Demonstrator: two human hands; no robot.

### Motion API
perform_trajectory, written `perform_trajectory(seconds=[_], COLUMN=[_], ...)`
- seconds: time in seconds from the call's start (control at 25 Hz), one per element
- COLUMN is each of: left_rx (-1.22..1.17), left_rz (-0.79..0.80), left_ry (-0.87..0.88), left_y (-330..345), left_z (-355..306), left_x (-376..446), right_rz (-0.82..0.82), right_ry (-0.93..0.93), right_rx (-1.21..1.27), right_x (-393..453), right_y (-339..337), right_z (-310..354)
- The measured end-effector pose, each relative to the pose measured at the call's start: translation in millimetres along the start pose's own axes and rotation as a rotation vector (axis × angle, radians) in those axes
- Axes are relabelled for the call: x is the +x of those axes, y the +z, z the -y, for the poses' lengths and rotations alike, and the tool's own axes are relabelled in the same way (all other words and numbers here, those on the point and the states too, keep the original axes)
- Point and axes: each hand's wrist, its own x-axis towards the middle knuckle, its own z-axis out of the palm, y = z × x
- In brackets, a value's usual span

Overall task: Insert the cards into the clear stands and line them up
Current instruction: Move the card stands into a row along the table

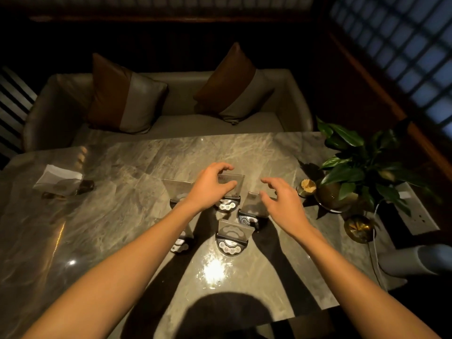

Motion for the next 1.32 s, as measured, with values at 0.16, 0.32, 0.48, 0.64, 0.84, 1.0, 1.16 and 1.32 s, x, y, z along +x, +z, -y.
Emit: perform_trajectory(seconds=[0.16, 0.32, 0.48, 0.64, 0.84, 1.0, 1.16, 1.32], left_rx=[0.100, 0.066, 0.110, 0.068, -0.207, -0.325, -0.341, -0.346], left_rz=[0.065, 0.253, 0.424, 0.402, 0.279, 0.094, -0.005, -0.067], left_ry=[0.038, 0.089, 0.038, 0.001, -0.065, -0.002, 0.033, 0.020], left_y=[5.6, 28.3, 60.4, 76.1, 82.4, 81.2, 79.1, 109.6], left_z=[2.2, 7.6, 16.8, 24.0, -3.1, -57.4, -114.0, -156.5], left_x=[25.2, 33.9, 29.0, 31.9, 54.5, 104.5, 172.5, 259.0], right_rz=[0.072, 0.163, 0.206, 0.169, 0.209, 0.165, 0.184, 0.225], right_ry=[0.088, 0.190, 0.295, 0.292, 0.199, 0.159, 0.117, 0.034], right_rx=[-0.092, -0.169, -0.197, -0.048, 0.179, 0.394, 0.576, 0.411], right_x=[8.1, 10.7, 11.9, 20.5, 65.3, 132.3, 209.2, 288.1], right_y=[7.5, 24.0, 33.6, 22.1, -45.1, -111.9, -166.5, -200.9], right_z=[-16.6, -30.5, -44.0, -48.3, -46.7, -53.9, -81.3, -138.0])
